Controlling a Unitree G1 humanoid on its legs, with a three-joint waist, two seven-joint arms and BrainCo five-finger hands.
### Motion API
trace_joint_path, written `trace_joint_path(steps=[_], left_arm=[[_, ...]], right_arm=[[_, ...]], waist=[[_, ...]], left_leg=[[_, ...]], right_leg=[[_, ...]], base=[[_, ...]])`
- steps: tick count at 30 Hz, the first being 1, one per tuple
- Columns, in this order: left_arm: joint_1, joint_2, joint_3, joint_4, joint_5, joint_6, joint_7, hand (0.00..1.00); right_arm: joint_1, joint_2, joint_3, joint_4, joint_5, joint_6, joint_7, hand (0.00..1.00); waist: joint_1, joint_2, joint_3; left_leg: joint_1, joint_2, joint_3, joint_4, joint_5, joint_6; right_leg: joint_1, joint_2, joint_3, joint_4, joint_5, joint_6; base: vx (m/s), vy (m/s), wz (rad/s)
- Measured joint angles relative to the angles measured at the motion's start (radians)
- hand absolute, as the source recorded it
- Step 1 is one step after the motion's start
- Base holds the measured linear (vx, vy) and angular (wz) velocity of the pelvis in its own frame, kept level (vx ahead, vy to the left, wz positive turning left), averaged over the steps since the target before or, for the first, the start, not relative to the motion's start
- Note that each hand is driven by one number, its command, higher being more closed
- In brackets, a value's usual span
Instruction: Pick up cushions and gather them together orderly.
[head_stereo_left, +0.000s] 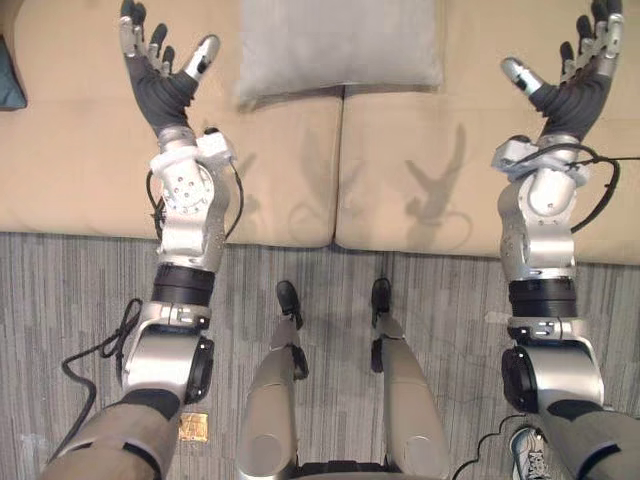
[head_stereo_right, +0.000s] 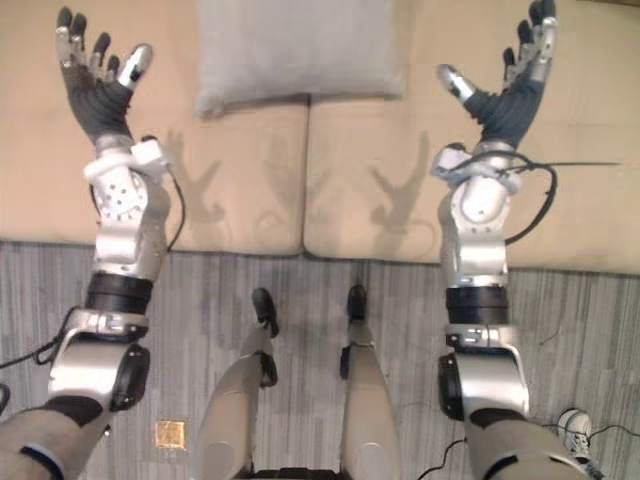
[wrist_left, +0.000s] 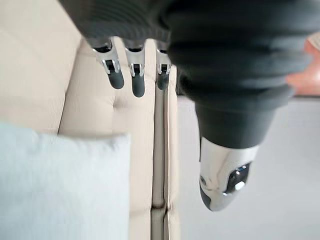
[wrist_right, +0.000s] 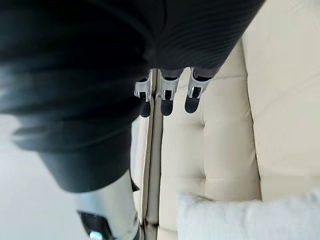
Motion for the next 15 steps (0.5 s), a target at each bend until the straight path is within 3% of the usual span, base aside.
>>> trace_joint_path(steps=[3,5,8,11,15], left_arm=[[0.213,-0.118,-0.036,-0.01,0.031,0.003,-0.04,0.0],[0.405,-0.181,-0.074,-0.009,0.032,0.018,-0.096,0.0],[0.618,-0.197,-0.1,0.015,0.053,0.041,-0.195,0.0],[0.725,-0.2,-0.088,0.101,0.071,0.049,-0.251,0.0],[0.824,-0.215,-0.013,0.338,0.109,0.082,-0.306,0.0]], right_arm=[[0.218,0.09,0.019,-0.071,-0.023,0.001,0.041,0.0],[0.4,0.159,0.021,-0.087,-0.045,0.003,0.084,0.0],[0.626,0.226,0.017,-0.08,-0.049,0.006,0.156,0.0],[0.771,0.264,0.007,-0.039,-0.047,0.005,0.198,0.0],[0.898,0.321,-0.025,0.172,0.003,0.007,0.24,0.0]], waist=[[0.004,-0.002,-0.019],[0.009,-0.008,-0.074],[0.024,-0.017,-0.137],[0.025,-0.02,-0.209],[0.023,-0.03,-0.289]], left_leg=[[0.047,0.005,-0.003,0.022,-0.03,-0.002],[0.075,0.006,-0.006,0.032,-0.063,-0.003],[0.161,0.006,0.001,0.029,-0.098,-0.015],[0.212,0.006,0.001,0.017,-0.115,-0.02],[0.32,0.002,0.0,-0.015,-0.123,-0.03]], right_leg=[[0.063,-0.003,-0.022,0.007,-0.029,-0.002],[0.096,-0.004,-0.03,0.012,-0.054,-0.001],[0.177,-0.006,-0.032,0.007,-0.086,-0.001],[0.235,-0.006,-0.037,-0.016,-0.101,0.004],[0.346,-0.01,-0.057,-0.046,-0.118,0.007]], base=[[0.06,-0.054,0.13],[0.09,-0.047,0.06],[0.12,-0.016,-0.05],[0.12,0.001,-0.02],[0.13,0.012,0.05]])
